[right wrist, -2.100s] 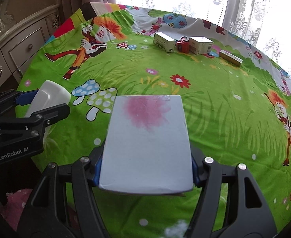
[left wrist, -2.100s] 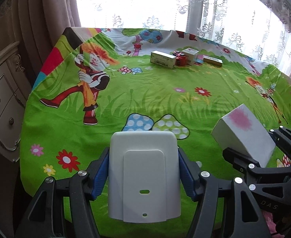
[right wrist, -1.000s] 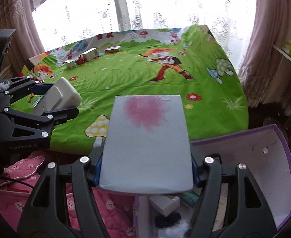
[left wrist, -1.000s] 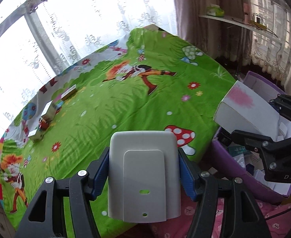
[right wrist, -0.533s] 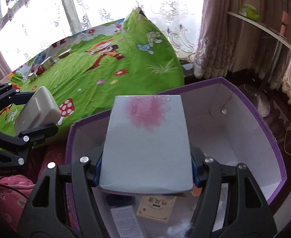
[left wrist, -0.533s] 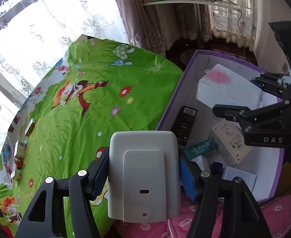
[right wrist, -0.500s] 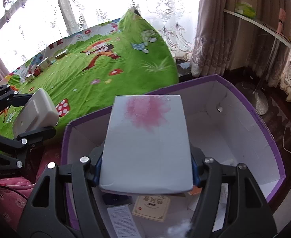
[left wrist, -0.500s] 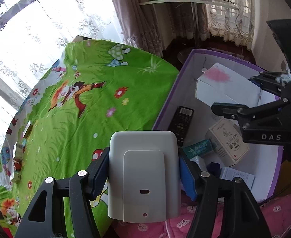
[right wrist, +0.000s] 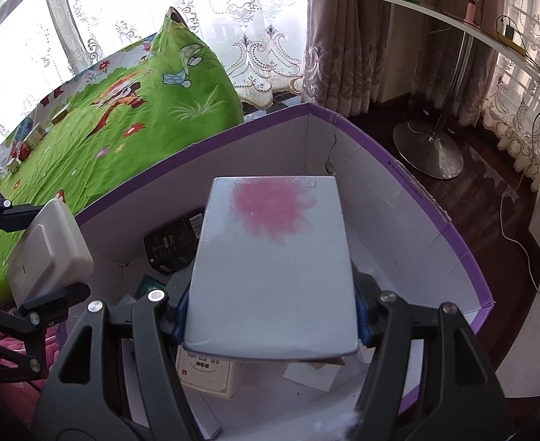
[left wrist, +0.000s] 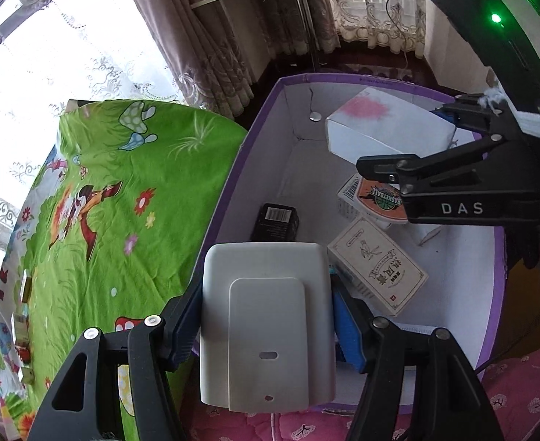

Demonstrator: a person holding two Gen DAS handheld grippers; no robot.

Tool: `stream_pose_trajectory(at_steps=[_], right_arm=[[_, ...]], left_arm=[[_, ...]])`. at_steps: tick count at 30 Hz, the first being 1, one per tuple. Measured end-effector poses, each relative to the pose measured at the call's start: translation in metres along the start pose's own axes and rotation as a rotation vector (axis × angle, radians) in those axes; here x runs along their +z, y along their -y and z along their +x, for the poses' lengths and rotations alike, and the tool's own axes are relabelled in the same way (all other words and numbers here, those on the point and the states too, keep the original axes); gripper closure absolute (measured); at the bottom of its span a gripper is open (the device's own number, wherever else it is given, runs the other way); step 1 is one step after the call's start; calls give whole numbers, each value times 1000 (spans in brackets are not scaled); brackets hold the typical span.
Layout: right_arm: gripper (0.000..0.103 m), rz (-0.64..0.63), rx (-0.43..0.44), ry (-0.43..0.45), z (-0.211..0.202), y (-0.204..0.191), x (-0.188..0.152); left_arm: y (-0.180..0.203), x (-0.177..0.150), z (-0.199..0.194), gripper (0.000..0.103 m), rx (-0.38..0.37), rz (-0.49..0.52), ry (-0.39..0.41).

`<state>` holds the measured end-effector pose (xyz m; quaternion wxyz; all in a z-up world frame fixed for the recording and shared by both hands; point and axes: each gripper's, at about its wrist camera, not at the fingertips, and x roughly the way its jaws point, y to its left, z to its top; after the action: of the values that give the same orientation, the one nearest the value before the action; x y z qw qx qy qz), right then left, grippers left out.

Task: Organize rigid objects
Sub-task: 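Carry the white plate and pink-print box over the purple storage box, then open both grippers to drop the plate and box into the storage box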

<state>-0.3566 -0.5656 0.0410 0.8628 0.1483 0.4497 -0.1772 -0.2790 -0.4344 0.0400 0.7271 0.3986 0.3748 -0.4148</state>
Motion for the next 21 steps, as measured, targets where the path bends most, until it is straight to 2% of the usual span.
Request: stream_pose_trajectory(at_steps=[3,5,7,10,16,21], right_arm=[[33,23,-23,-27,4,4,1],[28,38,-31,-42,7,6,2],[25,42,-36,-47,7,5,3],[23,16,-44,-54,7,-3,7],[22,-48,-55,-79,11,-31,16],[22,-109,-54,-84,13,-67,26]], left_arm=[[4,2,2,38,-16,14,-2],[3,1,3,36,-32,10,-2],[-1,-1,2,28,-33,-9,9],[-10,-5,1,22,-38,-49,27],[-36,-20,4,22,-58,-131,36],[-72,-40,6,22,-83,-239,48]])
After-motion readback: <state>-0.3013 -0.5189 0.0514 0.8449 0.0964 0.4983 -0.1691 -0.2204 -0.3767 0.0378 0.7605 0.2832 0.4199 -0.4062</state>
